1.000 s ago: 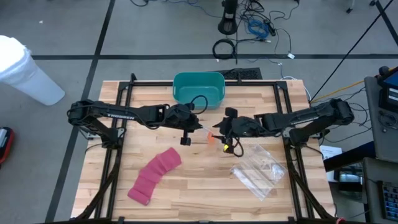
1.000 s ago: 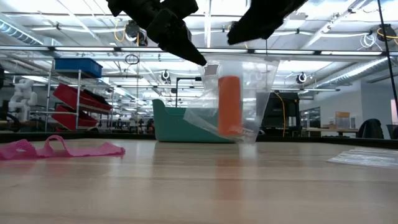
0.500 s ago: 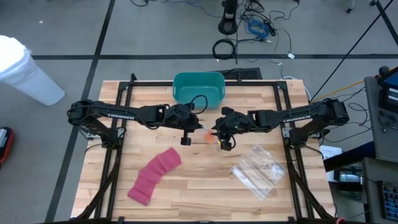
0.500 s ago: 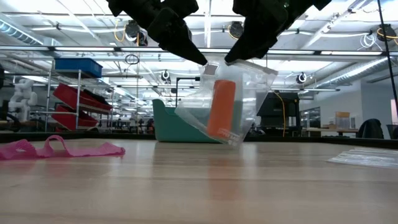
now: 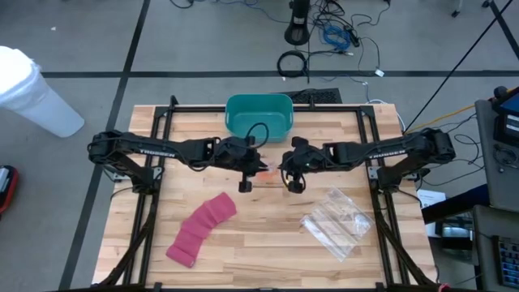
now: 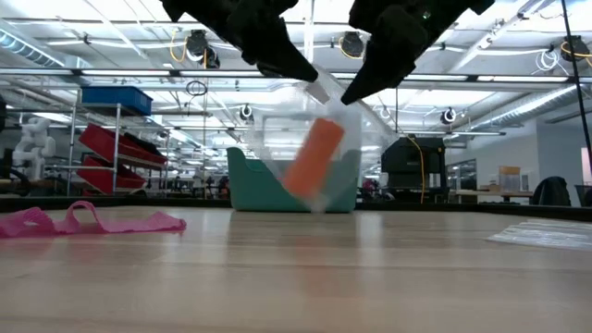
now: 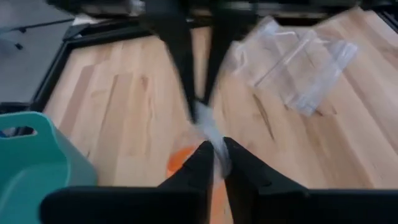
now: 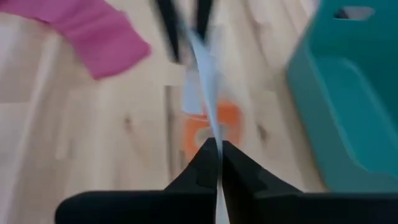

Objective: Roll bandage
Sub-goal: Put the transparent zip bag into the green bin

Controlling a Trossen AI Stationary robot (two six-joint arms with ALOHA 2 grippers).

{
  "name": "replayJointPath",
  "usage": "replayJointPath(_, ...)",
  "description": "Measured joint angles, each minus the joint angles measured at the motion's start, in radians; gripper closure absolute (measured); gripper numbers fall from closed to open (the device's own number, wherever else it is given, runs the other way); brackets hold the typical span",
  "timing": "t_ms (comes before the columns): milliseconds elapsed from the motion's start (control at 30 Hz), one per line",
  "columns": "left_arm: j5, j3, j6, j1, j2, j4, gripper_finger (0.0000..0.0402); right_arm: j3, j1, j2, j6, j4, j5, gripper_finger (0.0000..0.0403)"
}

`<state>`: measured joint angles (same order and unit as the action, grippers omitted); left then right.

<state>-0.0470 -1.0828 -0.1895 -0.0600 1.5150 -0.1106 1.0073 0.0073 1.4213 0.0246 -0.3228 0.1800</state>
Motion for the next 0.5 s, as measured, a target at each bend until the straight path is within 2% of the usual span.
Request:
replayJointPath(233, 0.096, -0.001, 0.027, -0.015, -0.026, -0.074, 0.0300, 0.000, -0.001, -0.067, 0.018, -0.073, 0.059, 0.0402)
replayJointPath(500, 0.101, 0.000, 0.054, -0.016, -0.017, -0.094, 0.0288, 0.000, 0.000, -0.168, 0.027, -0.101, 0.063, 0.0403)
